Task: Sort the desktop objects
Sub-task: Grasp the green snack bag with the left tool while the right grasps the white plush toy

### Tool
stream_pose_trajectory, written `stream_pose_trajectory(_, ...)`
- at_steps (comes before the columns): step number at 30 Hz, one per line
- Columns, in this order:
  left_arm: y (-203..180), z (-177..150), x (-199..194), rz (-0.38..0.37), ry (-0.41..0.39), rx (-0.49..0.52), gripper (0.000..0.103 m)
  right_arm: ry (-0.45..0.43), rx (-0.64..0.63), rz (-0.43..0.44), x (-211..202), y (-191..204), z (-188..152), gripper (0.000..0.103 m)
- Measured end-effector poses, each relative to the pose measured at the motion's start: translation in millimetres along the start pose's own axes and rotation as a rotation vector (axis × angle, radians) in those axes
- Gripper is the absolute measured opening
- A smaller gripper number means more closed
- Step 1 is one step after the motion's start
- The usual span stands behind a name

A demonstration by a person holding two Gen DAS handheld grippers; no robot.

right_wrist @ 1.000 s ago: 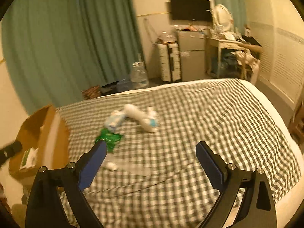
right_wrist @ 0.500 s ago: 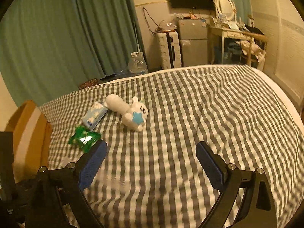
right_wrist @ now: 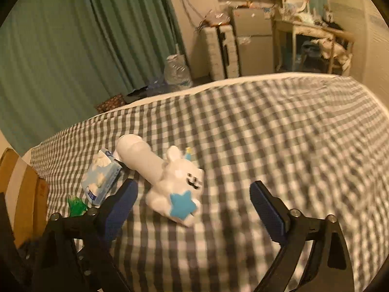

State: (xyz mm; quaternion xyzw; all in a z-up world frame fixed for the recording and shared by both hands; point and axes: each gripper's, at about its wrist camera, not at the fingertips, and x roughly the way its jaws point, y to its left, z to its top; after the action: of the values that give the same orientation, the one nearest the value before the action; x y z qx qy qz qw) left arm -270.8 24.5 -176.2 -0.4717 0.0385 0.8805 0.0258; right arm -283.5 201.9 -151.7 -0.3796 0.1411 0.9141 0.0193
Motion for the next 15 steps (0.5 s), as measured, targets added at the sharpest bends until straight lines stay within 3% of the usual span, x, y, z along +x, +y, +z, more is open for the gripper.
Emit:
stream_pose_trajectory(2, -6.0, 6.6, 11.0, -0.076, 0.042, 0.052, 0.103, 0.041, 0.006, 0.026, 10.0, -1.7, -1.2, 0.065)
stream_pose_trajectory(6, -4.9, 2.0, 16.9, -0.120, 0.050, 0.064, 0.081, 0.062, 0.033, 0.103, 9.0, -6.1, -6.3, 0.052)
stream_pose_trajectory(10, -4.3, -7.0, 3.5, -0.152, 0.034, 0.071, 0.049, 0.068, 0.040, 0.095, 1.2, -5.0, -12.3, 0.050)
stream_pose_trajectory(12, 3.9, -9.1, -5.9, -0.160, 0.035, 0.046, 0.039, 0.064, 0.015, 0.090, -2.6, -1.4, -15.1, 0.049)
stream_pose_trajectory(15, 19.2, -9.6, -17.2, -0.168, 0.052, 0.004, 0.038, 0.056, 0.021, 0.097, -15.3, -0.7, -18.6, 0.047)
